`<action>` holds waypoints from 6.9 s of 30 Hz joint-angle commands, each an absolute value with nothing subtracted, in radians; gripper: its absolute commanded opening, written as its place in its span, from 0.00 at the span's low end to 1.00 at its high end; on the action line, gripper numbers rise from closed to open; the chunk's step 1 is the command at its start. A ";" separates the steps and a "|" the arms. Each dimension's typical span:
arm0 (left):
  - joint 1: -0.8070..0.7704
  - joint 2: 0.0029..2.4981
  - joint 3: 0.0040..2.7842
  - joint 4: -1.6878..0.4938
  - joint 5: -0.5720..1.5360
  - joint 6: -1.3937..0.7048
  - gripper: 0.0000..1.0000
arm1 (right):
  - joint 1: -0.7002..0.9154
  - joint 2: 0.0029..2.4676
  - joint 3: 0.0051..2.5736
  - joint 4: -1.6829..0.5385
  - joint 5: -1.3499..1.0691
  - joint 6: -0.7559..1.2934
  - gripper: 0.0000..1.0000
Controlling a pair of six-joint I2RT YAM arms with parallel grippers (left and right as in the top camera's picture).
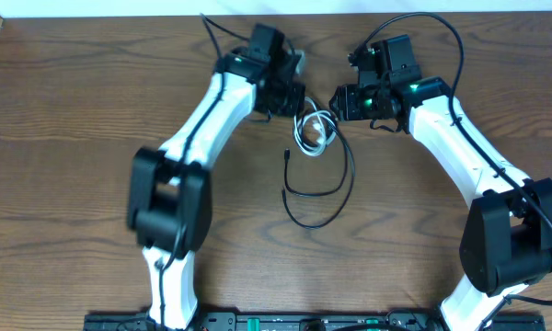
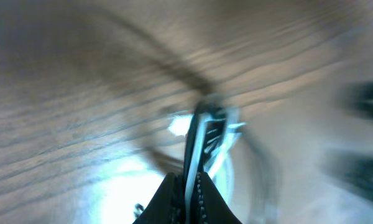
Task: Untangle cables
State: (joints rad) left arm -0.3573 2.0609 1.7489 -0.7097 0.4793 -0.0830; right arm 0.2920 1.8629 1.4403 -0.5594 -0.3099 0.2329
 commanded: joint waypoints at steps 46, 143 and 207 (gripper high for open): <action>-0.286 1.535 1.769 -0.470 0.689 -0.425 0.08 | 0.326 1.905 1.443 -0.515 -0.163 0.419 0.49; -0.422 1.862 1.762 -0.654 0.176 -0.319 0.07 | 0.276 1.976 1.444 -0.553 -0.359 0.218 0.37; -0.376 1.878 1.758 -0.729 0.100 -0.357 0.07 | 0.153 1.571 1.444 -0.537 -0.894 0.132 0.01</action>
State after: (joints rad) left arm -0.3740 1.8637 1.7546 -0.7231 0.1192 -0.3557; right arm 0.1959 1.6302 1.4368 -0.5545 -0.7956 0.1661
